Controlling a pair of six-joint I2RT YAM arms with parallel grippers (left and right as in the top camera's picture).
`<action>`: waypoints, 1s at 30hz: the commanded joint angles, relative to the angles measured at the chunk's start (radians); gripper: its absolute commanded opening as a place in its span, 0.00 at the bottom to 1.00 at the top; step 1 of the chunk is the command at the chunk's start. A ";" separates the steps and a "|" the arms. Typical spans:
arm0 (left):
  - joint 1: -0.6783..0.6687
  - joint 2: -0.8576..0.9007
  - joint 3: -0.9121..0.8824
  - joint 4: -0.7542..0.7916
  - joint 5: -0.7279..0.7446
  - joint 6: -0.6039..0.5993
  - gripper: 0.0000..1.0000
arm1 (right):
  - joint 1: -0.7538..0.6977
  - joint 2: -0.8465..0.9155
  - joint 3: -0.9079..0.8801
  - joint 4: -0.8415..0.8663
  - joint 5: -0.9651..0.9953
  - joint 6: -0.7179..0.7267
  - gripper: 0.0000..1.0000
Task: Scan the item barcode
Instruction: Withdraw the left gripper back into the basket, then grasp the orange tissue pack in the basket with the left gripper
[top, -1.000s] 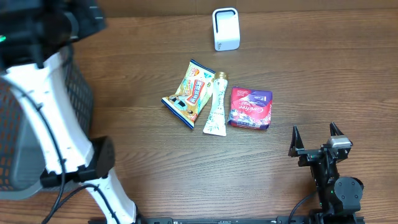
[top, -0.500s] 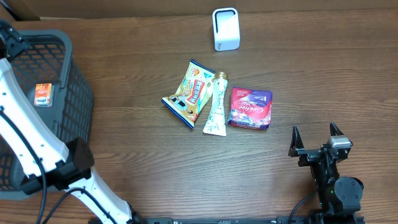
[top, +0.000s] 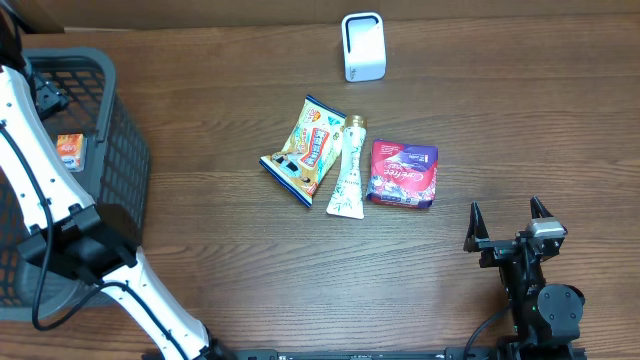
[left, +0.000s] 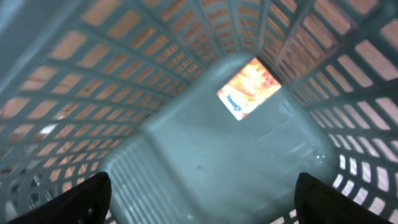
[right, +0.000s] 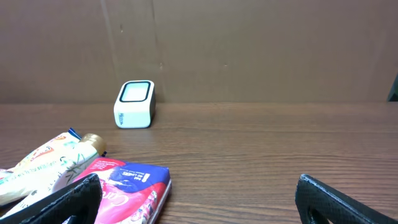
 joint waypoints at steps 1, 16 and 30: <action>0.016 0.038 -0.007 -0.001 0.132 0.157 0.86 | 0.008 -0.011 -0.011 0.006 0.006 -0.002 1.00; 0.177 0.065 -0.007 -0.074 0.395 0.340 0.93 | 0.008 -0.011 -0.011 0.006 0.006 -0.002 1.00; 0.217 -0.006 -0.008 -0.074 0.510 0.389 1.00 | 0.008 -0.011 -0.011 0.006 0.006 -0.002 1.00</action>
